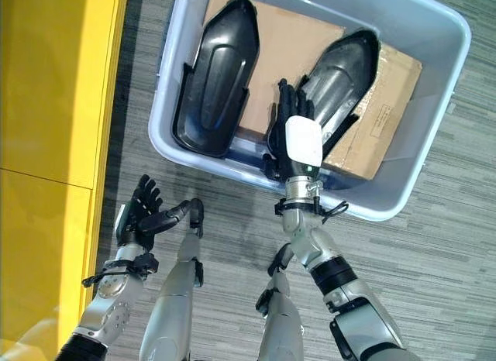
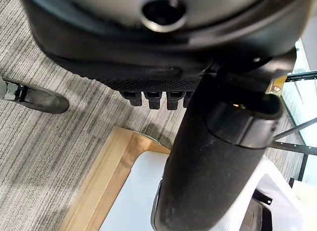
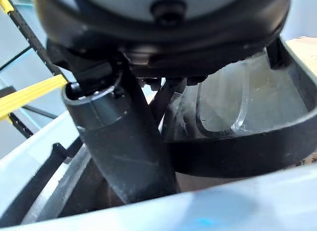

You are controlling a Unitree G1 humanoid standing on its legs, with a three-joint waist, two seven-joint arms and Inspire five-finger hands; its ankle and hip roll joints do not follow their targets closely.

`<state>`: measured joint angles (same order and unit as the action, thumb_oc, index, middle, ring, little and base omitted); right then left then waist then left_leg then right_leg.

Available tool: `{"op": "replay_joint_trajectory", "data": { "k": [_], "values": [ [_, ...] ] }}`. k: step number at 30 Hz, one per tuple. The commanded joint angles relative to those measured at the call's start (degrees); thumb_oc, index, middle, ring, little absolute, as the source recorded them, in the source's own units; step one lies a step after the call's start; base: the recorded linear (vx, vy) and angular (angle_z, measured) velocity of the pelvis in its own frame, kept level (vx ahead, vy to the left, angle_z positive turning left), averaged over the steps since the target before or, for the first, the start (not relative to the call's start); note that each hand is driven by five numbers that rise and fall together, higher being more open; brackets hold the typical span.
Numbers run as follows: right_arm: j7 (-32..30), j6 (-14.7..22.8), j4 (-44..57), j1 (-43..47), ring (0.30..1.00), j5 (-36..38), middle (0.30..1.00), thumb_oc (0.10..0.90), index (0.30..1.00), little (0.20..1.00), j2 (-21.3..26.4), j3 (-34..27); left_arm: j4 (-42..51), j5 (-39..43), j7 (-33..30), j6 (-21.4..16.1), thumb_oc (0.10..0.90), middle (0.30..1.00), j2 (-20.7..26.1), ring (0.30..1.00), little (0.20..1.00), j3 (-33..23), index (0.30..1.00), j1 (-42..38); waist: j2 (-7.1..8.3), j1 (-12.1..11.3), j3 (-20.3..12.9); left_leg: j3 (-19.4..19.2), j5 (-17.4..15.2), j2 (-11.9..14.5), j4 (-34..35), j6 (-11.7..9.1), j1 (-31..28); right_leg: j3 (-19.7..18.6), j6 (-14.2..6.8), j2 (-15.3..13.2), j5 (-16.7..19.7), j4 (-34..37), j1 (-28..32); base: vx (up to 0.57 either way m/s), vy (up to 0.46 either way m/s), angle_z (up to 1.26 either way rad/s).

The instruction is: Move parts from the plastic box to the shelf.

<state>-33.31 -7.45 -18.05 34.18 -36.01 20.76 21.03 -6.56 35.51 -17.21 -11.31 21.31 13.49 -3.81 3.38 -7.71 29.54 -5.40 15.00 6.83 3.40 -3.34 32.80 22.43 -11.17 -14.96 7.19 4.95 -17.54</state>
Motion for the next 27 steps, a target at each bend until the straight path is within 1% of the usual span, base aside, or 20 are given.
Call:
{"op": "replay_joint_trajectory", "data": {
  "k": [1, 9, 18, 22, 27],
  "values": [
    [-3.78, 2.59, 4.78, 2.77, 1.0, -2.2, 1.0, 0.9, 1.0, 1.0, 2.79, -1.81, 4.01, -2.63, -0.5, -4.18, 0.9, 1.0, 0.72, 1.0, 1.0, -0.24, 1.0, 0.78, -1.14, 0.84, 0.25, -0.48, -4.7, 0.52, 1.6, -0.36, -6.32, -4.3, -0.71, -2.2, 5.54, -0.97, -0.04, 0.0, 0.0, 0.0],
    [-4.91, 1.49, 6.15, 2.67, 1.0, -4.66, 1.0, 0.9, 1.0, 1.0, 4.37, -2.79, 4.61, -2.62, -0.47, -4.33, 0.9, 1.0, 0.85, 1.0, 1.0, -0.21, 1.0, 0.82, -1.21, 1.08, 0.25, -0.77, -4.92, 0.41, 1.6, -0.25, -6.87, -4.8, -0.69, -2.25, 5.42, -1.31, -0.06, 0.0, -0.001, -0.01],
    [-7.41, -1.15, 5.07, 2.64, 1.0, -6.16, 1.0, 0.9, 1.0, 1.0, 8.0, -6.98, 5.06, -2.72, 0.02, -4.49, 0.9, 1.0, 0.96, 1.0, 1.0, -0.97, 1.0, 0.97, -1.28, 1.13, 0.25, -0.69, -4.92, 0.58, 1.6, -0.37, -7.31, -4.74, -0.73, -1.97, 5.19, -1.39, 0.33, 0.01, -0.011, -0.02],
    [-8.6, -1.55, 6.62, 1.61, 1.0, -6.44, 1.0, 0.9, 1.0, 1.0, 9.08, -9.03, 5.17, -2.88, 0.13, -4.39, 0.9, 1.0, 0.97, 1.0, 1.0, -1.23, 1.0, 1.05, -1.22, 1.31, 0.25, -0.59, -4.94, 0.7, 1.6, -0.44, -7.36, -4.72, -0.76, -1.85, 5.24, -1.35, 0.3, 0.0, 0.0, 0.0],
    [-8.55, -1.61, 9.36, -0.31, 1.0, -8.02, 1.0, 0.9, 1.0, 1.0, 9.78, -10.23, 5.22, -2.99, 0.34, -4.27, 0.9, 1.0, 0.84, 1.0, 1.0, -1.45, 1.0, 1.21, -1.14, 1.56, 0.25, -0.74, -4.98, 0.7, 1.6, -0.47, -7.46, -4.87, -0.8, -1.77, 5.32, -1.19, 0.3, 0.0, 0.0, 0.0]
  ]
}}
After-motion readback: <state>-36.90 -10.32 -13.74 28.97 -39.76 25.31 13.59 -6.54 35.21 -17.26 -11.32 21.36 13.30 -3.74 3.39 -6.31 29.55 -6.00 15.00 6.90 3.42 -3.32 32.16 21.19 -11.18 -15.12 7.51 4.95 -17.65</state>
